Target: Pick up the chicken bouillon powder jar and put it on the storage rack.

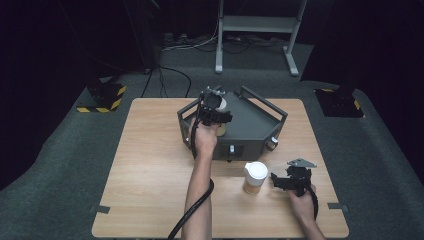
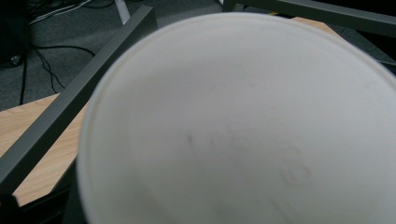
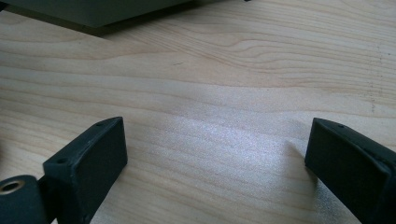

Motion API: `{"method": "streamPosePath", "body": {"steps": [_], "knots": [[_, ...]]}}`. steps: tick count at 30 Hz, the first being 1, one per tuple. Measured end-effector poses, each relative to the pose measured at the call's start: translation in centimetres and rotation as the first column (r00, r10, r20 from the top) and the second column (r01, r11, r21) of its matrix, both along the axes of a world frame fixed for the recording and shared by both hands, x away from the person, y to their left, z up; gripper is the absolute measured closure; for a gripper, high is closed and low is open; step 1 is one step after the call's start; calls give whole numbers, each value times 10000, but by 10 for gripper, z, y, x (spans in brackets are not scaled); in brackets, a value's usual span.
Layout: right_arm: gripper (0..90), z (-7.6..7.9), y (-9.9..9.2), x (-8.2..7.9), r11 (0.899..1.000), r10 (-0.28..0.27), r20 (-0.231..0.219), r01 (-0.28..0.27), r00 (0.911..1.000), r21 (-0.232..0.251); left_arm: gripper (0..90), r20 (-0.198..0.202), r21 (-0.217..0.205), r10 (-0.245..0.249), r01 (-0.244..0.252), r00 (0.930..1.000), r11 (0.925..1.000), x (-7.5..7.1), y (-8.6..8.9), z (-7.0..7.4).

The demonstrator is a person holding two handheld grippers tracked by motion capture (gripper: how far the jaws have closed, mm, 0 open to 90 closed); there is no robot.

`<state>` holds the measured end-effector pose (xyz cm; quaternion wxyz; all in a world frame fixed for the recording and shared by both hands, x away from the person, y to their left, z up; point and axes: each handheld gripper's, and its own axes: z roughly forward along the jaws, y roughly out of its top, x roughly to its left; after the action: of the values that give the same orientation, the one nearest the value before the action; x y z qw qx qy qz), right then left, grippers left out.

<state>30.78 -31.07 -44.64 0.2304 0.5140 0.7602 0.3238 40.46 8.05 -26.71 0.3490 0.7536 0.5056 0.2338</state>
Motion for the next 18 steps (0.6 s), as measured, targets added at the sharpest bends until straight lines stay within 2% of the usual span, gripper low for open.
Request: {"method": "streamPosePath", "body": {"steps": [2,7,10,18], "knots": [[51,0,0,0,10000,0,0,0,10000,1,320,-16,-33,81,-81,10000,10000,0,0,-1],[51,0,0,0,10000,1,0,-1,10000,2,111,53,-224,461,-459,9989,9987,-3,0,-4],[51,0,0,0,10000,2,0,-2,10000,0,76,89,-101,468,-467,9989,9989,-5,-1,-3],[51,0,0,0,10000,2,1,-2,10000,0,8,208,-294,227,-221,9995,9993,-11,8,-5]]}}
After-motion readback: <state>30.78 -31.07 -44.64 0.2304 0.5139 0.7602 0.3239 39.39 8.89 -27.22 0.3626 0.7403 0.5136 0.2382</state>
